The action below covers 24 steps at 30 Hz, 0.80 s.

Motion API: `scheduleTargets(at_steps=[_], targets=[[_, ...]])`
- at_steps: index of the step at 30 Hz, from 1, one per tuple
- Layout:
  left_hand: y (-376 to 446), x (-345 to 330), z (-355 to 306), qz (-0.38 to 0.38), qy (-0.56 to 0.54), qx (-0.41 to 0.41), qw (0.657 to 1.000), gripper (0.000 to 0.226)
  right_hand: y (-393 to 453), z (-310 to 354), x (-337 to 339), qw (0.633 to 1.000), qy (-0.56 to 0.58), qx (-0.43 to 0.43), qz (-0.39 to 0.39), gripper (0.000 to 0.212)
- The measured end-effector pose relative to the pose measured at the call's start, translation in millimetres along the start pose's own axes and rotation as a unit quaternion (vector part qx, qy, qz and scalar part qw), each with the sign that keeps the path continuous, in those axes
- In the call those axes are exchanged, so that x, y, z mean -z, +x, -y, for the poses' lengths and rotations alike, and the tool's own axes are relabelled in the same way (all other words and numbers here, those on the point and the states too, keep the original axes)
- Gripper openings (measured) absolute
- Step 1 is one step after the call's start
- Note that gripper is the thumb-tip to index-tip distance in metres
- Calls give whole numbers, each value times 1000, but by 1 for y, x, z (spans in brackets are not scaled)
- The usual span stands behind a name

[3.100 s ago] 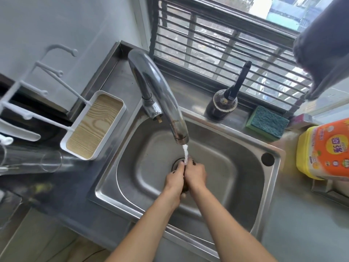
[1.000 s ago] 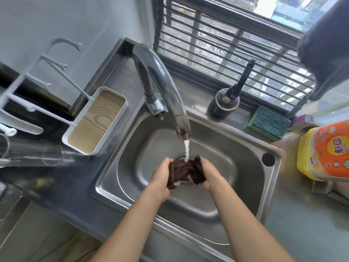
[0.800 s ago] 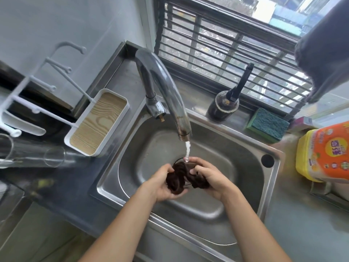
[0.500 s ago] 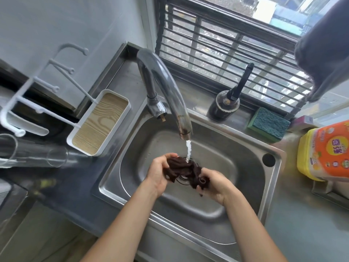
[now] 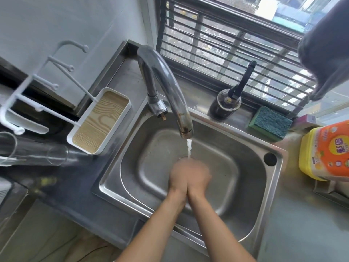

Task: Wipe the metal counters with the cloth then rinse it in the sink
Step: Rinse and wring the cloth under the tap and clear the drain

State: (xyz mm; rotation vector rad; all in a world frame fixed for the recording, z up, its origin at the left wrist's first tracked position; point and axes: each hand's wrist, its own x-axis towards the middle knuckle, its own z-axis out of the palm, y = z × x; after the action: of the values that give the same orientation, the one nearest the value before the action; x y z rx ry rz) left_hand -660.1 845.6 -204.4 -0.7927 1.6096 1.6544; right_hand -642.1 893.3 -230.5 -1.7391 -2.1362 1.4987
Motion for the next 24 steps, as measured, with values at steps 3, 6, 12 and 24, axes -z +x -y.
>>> scheduleTargets(at_steps=[3, 6, 12, 24], targets=[[-2, 5, -2, 39, 45, -3, 998, 24, 22, 8, 7, 998, -44, -7, 33, 42], [7, 16, -13, 21, 63, 4, 998, 19, 37, 12, 13, 997, -67, -18, 40, 34], [15, 8, -20, 20, -101, 121, 987, 63, -5, 5, -10, 975, -115, 106, 157, 48], [15, 9, -25, 12, -37, 102, 994, 33, 31, 35, 21, 946, 208, -205, 140, 21]])
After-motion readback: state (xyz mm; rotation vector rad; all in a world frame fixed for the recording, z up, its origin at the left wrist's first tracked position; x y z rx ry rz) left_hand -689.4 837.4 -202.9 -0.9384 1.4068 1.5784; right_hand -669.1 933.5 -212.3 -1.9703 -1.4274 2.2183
